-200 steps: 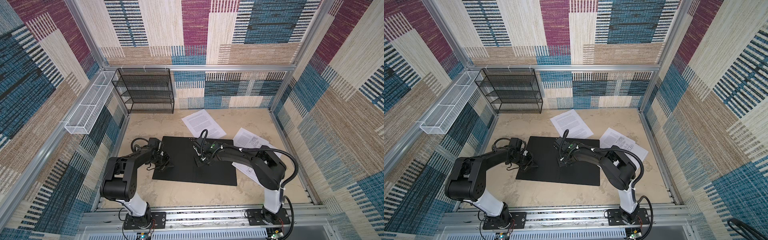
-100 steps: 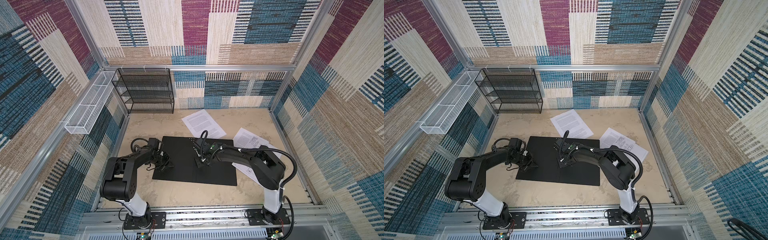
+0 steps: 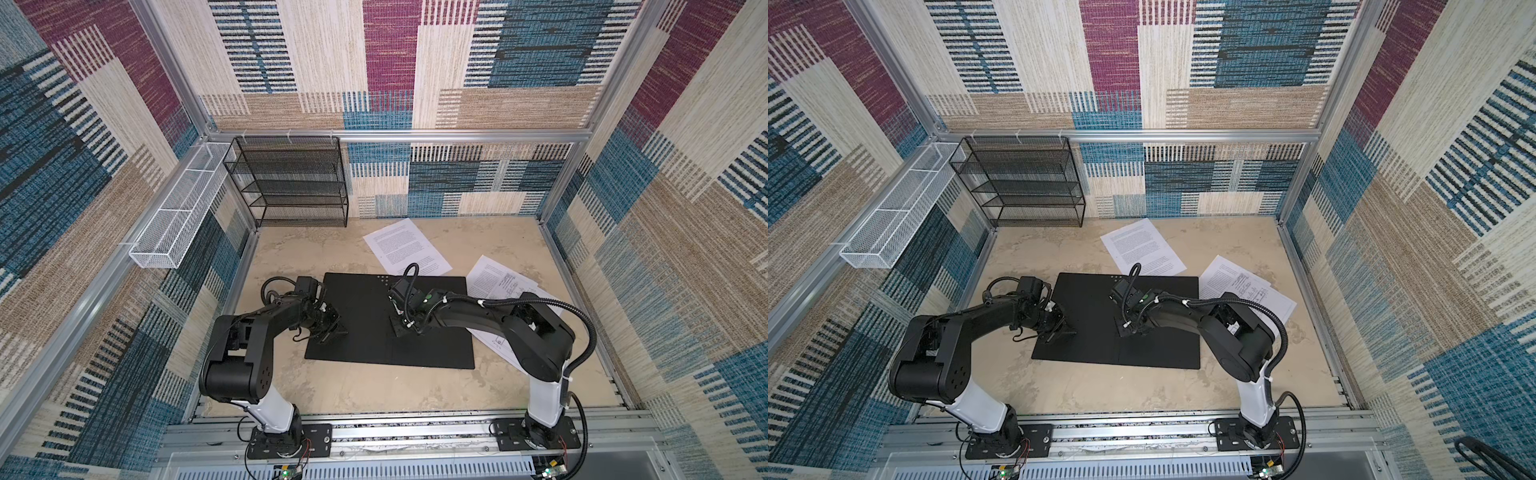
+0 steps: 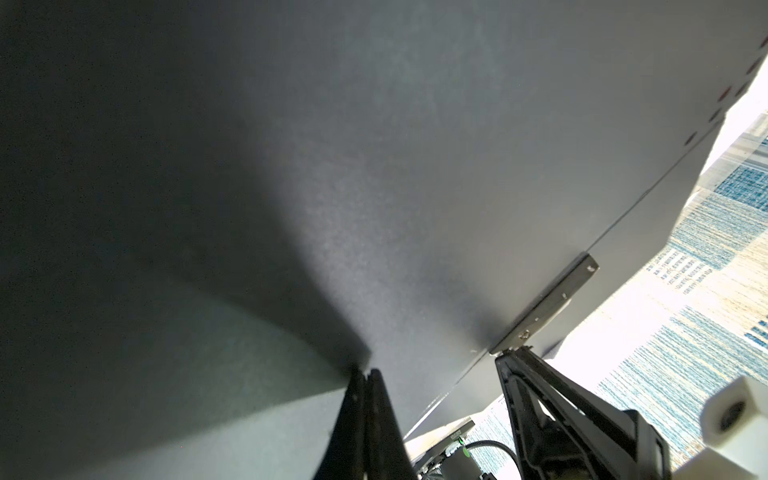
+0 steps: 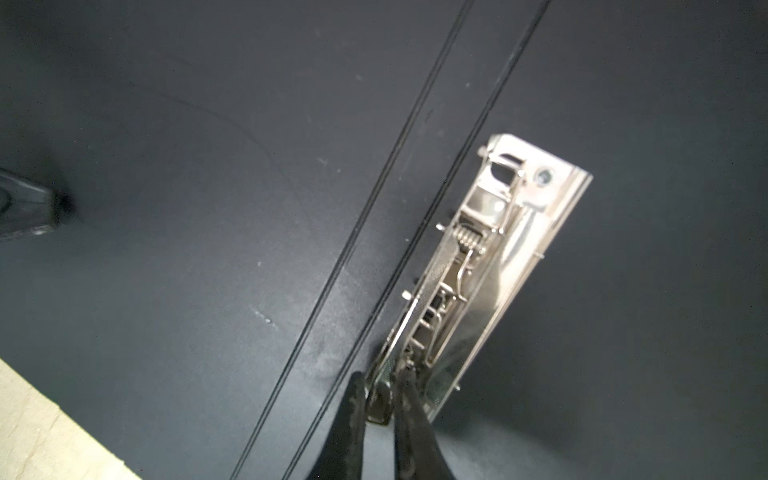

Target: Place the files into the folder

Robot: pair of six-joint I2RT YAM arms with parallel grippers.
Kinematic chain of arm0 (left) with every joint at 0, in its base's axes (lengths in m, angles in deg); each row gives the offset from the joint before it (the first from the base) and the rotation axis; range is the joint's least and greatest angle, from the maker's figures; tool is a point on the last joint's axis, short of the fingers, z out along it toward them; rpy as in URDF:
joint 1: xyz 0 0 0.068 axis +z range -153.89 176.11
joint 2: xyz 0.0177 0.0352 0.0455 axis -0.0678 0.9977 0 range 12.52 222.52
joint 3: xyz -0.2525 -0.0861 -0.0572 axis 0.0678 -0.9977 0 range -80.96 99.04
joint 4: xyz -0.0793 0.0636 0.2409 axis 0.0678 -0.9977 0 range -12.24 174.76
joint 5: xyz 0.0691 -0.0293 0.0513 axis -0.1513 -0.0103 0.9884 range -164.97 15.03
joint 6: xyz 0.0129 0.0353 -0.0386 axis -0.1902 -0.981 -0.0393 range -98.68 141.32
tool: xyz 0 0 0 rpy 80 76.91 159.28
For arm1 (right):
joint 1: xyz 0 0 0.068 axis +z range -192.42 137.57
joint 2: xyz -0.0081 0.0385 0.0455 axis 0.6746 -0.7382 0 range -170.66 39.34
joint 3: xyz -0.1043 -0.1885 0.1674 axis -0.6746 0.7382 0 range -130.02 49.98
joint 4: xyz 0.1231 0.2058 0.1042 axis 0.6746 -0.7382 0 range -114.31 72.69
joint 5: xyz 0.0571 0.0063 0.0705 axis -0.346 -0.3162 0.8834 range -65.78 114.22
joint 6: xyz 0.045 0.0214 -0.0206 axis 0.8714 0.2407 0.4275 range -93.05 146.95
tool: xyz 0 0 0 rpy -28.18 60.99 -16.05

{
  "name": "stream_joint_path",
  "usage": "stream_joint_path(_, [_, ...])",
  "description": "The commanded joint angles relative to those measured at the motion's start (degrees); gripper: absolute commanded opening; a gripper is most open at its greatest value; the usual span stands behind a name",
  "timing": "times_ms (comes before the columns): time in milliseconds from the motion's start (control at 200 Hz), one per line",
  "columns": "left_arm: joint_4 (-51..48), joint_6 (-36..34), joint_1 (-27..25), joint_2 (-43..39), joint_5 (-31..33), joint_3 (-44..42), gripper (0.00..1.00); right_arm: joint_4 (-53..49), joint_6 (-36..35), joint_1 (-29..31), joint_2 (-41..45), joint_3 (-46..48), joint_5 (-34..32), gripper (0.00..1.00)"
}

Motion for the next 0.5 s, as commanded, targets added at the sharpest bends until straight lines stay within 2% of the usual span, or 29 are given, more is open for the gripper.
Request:
stream_joint_path(0, [-6.8, 1.0, 0.4, 1.0, 16.0, -0.8, 0.06, -4.5, 0.0, 0.0, -2.9, 1.8, -1.9, 0.00])
stream_joint_path(270, [-6.9, 1.9, 0.5, 0.5, 17.2, -0.8, 0.04, -8.5, 2.1, -0.1, -2.9, 3.5, -8.5, 0.00])
stream_joint_path(431, [-8.1, 2.4, 0.5, 0.4, 18.7, -0.2, 0.04, -8.2, 1.7, -0.5, -1.8, 3.4, -7.8, 0.00])
stream_joint_path(496, [-8.8, 2.0, 0.5, 0.2, 18.9, -0.2, 0.04, -5.3, 0.6, -0.6, 0.3, 4.5, -3.4, 0.00])
